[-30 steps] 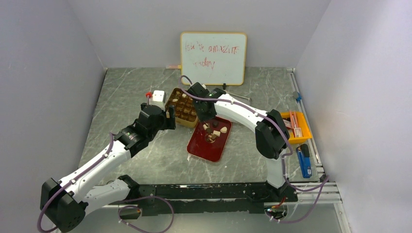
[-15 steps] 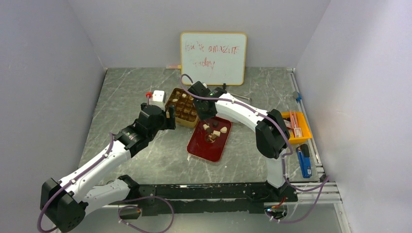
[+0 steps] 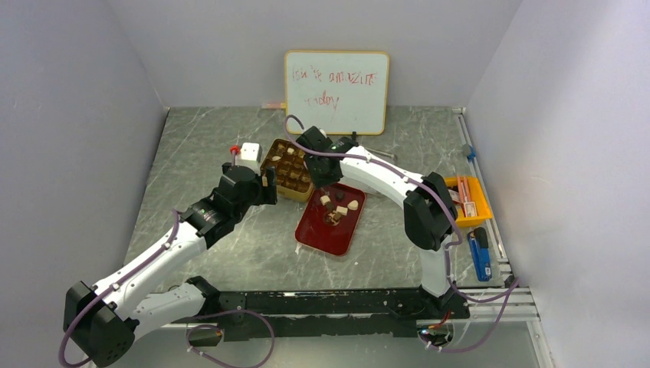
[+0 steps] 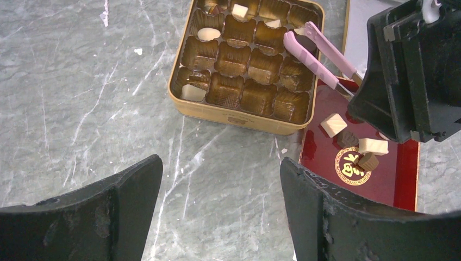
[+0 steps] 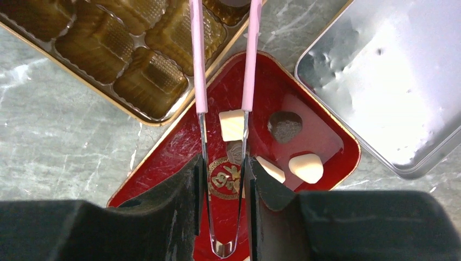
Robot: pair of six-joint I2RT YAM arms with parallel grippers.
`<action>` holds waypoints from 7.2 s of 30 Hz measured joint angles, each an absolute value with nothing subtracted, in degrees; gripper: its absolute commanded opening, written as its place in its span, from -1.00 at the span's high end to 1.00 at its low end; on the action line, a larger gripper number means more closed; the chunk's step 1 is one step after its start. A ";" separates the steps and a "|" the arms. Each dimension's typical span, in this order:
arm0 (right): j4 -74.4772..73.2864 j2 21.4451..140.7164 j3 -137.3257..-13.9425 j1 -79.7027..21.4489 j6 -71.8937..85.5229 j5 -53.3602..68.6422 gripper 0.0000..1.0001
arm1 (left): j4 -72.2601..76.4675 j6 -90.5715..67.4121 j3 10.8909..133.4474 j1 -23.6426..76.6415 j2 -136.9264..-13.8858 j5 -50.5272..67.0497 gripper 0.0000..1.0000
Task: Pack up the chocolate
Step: Place the fake chocolate in the packing box, then pick up the fake chocolate from the plate, then place the fake chocolate in the packing box, then pick up the fake chocolate from the plate.
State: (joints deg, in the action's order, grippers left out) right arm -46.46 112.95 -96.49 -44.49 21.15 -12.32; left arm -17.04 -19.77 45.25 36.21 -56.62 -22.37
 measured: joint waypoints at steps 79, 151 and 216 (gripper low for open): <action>-49.56 86.00 -69.41 -53.45 31.29 -14.50 0.32 | -16.75 -20.93 45.39 36.23 -56.88 -19.97 -0.64; -48.01 103.20 -95.31 -48.80 22.44 -13.06 1.00 | -17.56 -21.67 46.54 36.25 -56.71 -21.50 -0.66; -45.63 91.02 -83.35 -48.23 23.70 -13.63 0.39 | -18.26 -21.76 46.52 36.27 -55.31 -20.84 -0.67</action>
State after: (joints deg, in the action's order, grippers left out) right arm -45.63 91.02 -83.35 -48.23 23.70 -13.63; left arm -18.26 -21.76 46.52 36.27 -55.31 -20.84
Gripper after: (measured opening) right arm 0.308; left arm 0.837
